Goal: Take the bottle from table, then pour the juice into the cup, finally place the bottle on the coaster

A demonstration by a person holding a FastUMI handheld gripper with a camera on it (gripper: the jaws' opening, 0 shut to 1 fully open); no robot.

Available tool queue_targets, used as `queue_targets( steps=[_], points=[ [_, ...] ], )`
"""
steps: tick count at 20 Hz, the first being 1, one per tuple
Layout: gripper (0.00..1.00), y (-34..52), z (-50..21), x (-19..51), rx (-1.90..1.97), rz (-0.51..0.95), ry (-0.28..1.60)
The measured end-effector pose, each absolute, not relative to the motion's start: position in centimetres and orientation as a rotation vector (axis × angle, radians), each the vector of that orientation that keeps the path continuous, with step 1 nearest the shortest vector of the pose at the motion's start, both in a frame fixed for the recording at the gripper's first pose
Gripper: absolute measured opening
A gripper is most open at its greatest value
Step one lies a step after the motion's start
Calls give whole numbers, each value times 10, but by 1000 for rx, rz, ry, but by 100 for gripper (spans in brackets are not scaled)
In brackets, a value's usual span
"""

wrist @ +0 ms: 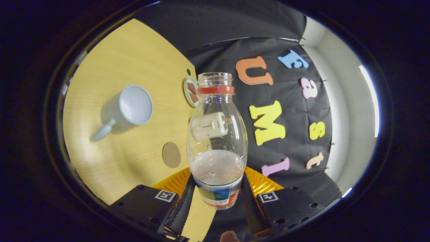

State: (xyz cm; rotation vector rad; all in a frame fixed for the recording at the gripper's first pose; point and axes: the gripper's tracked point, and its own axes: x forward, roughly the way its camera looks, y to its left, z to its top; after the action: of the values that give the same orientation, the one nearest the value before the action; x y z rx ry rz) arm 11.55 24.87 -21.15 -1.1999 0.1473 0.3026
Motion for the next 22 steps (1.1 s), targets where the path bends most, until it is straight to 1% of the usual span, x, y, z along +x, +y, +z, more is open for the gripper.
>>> queue_targets(
  steps=[5,8,13,17,22],
  points=[
    [75,228,-186,104,-844,340,184],
    [75,214,-164,101,-665,346,171],
    [75,213,-127,97,-362,396,159],
    [75,214,-114,108,-204,439,171],
    [75,216,-108,146,-70,435,180]
  ],
)
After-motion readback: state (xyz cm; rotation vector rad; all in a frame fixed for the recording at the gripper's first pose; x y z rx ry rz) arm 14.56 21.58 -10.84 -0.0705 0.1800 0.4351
